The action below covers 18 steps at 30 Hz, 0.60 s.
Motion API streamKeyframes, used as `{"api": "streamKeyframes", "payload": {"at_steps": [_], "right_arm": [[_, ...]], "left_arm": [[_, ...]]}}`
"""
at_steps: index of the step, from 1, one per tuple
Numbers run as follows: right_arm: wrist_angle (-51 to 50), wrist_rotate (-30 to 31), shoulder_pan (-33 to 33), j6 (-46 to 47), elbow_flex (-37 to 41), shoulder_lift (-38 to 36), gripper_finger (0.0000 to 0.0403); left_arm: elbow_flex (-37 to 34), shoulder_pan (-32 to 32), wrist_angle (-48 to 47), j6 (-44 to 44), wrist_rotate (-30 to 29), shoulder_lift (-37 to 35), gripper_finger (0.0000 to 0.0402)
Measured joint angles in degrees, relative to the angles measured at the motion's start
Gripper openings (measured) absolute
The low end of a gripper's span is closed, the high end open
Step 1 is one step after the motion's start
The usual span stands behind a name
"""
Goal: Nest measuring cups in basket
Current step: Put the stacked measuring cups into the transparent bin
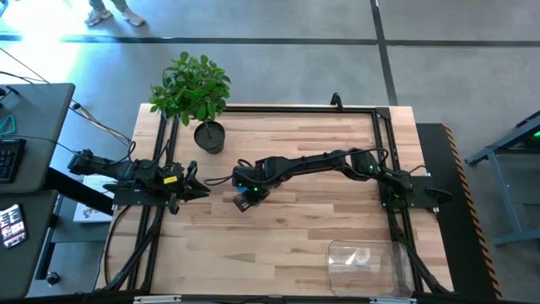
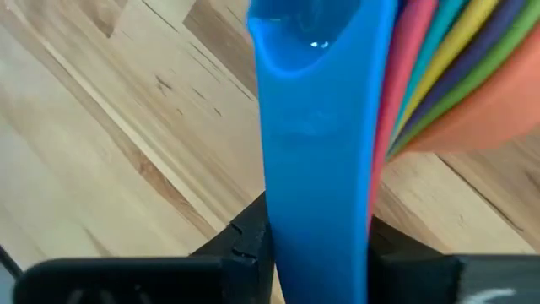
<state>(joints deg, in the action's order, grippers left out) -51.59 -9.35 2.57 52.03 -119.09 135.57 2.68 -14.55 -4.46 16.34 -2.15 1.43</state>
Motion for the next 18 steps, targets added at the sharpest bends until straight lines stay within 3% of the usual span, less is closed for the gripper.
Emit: {"api": "streamKeyframes", "payload": {"at_steps": [5, 18], "right_arm": [[0.0, 0.4, 0.0, -0.8, 0.0, 0.0, 0.0057], [0.2, -0.1, -0.3, -0.9, 0.0, 0.0, 0.0029]], "left_arm": [[0.0, 0.0, 0.0, 0.0, 0.0, 0.0, 0.0058], [0.0, 0.0, 0.0, 0.0, 0.0, 0.0, 0.0058]]}}
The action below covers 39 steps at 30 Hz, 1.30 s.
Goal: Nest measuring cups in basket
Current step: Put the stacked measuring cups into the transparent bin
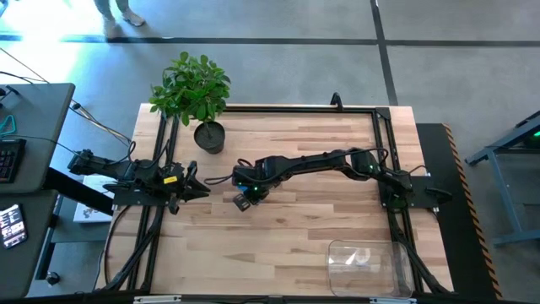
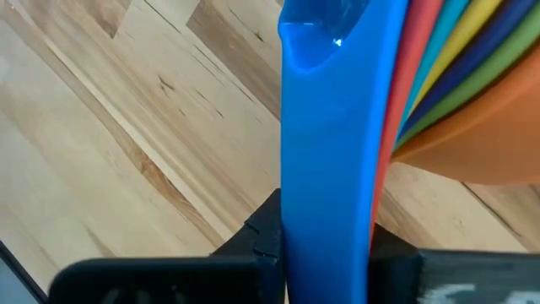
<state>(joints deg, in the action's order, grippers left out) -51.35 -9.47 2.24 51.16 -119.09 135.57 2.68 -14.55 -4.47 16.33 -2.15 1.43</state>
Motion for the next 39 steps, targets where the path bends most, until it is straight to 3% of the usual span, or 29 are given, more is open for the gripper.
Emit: {"api": "streamKeyframes", "payload": {"at_steps": [25, 39], "right_arm": [[4.0, -2.2, 0.3, 1.7, -0.8, -2.1, 0.0029], [3.8, 6.7, 1.2, 3.3, -0.9, -10.2, 0.0029]], "left_arm": [[0.0, 0.0, 0.0, 0.0, 0.0, 0.0, 0.0058], [0.0, 0.0, 0.0, 0.0, 0.0, 0.0, 0.0058]]}}
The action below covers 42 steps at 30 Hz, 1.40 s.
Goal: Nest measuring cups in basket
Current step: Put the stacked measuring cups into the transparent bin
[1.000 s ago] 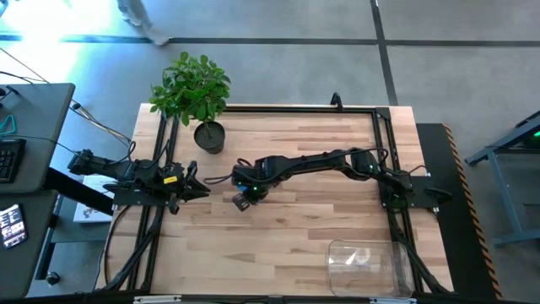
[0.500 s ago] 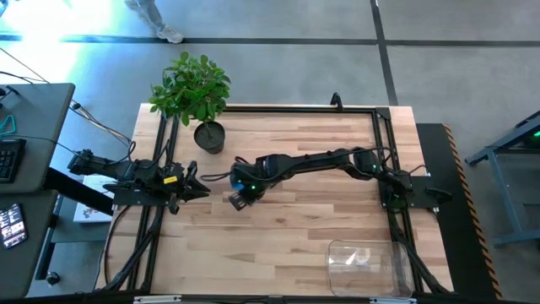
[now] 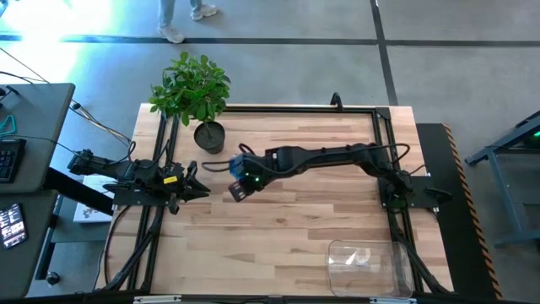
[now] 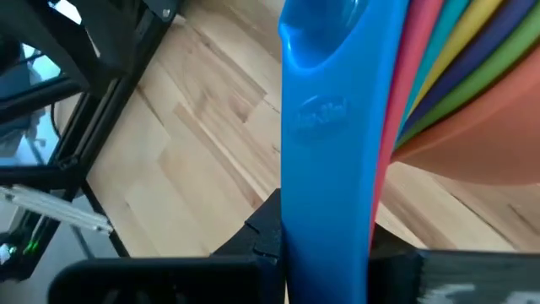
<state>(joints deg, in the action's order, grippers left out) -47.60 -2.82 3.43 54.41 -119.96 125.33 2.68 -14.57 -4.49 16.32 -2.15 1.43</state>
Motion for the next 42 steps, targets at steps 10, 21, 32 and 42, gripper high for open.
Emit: {"api": "streamKeyframes", "payload": {"at_steps": [10, 21, 32, 42], "right_arm": [[-3.0, 4.5, 0.5, 0.2, 0.0, -1.5, 0.0029], [-5.4, 7.4, 0.8, -3.4, 5.9, -8.1, 0.0029], [14.1, 6.9, 4.5, 2.3, 42.7, -34.2, 0.0029], [15.1, 14.1, 15.7, 9.6, 60.6, -55.2, 0.0029]], "left_arm": [[0.0, 0.0, 0.0, 0.0, 0.0, 0.0, 0.0058], [0.0, 0.0, 0.1, 0.0, 0.0, 0.3, 0.0058], [0.0, 0.0, 0.0, 0.0, 0.0, 0.5, 0.0058], [0.0, 0.0, 0.0, 0.0, 0.0, 0.5, 0.0058]]}}
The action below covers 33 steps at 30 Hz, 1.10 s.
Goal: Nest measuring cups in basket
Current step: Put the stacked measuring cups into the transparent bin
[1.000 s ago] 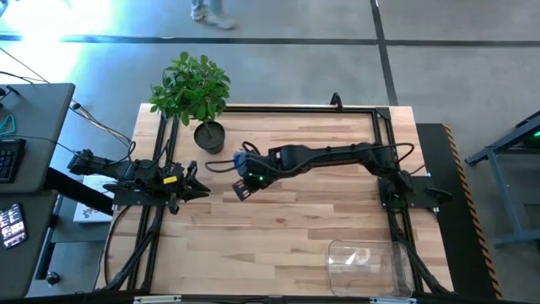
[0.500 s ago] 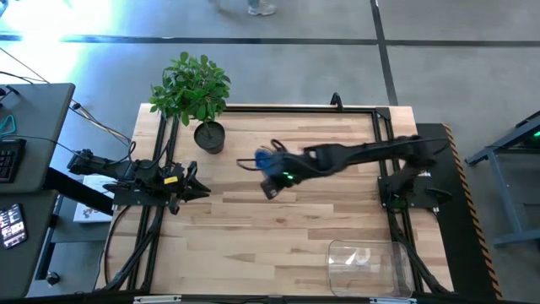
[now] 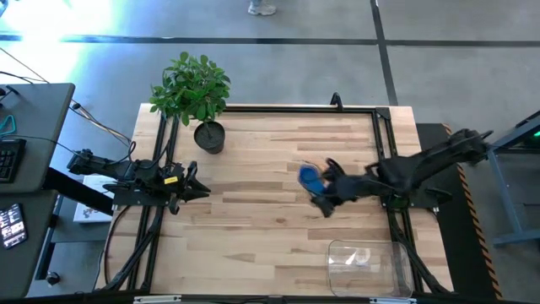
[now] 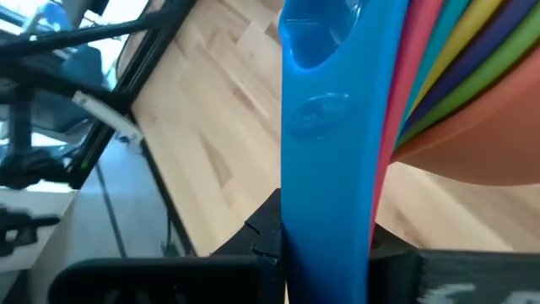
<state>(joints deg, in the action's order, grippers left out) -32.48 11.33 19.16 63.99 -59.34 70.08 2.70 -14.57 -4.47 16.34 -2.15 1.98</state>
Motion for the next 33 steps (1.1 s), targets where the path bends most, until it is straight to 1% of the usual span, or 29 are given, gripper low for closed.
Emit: {"api": "streamKeyframes", "payload": {"at_steps": [7, 10, 15, 19, 24, 27, 33], "right_arm": [[0.1, 7.1, 13.1, 8.6, 9.2, -11.0, 0.0029], [0.3, 8.7, 18.4, 11.2, 11.5, -13.6, 0.0029], [0.5, 11.6, 26.4, 13.6, 12.6, -15.9, 0.0029], [0.9, 11.9, 32.0, 14.9, 12.6, -16.1, 0.0029], [1.0, 15.2, 39.0, 20.0, 12.6, -14.6, 0.0029], [1.4, 17.2, 42.9, 24.6, 12.6, -12.0, 0.0029], [7.0, 22.0, 49.6, 33.8, 12.6, -5.4, 0.0029]], "left_arm": [[0.0, 0.0, 0.0, 0.0, 0.0, 0.0, 0.0058], [0.0, 0.0, 0.0, 0.0, 0.0, 0.0, 0.0058], [0.0, 0.0, 0.0, 0.0, 0.0, 0.0, 0.0058], [0.0, 0.0, 0.0, 0.0, 0.0, 0.0, 0.0058], [0.0, 0.0, 0.0, 0.0, 0.0, 0.0, 0.0058], [0.0, 0.0, 0.0, 0.0, 0.0, 0.0, 0.0058], [0.0, 0.0, 0.0, 0.0, 0.0, 0.0, 0.0058]]}}
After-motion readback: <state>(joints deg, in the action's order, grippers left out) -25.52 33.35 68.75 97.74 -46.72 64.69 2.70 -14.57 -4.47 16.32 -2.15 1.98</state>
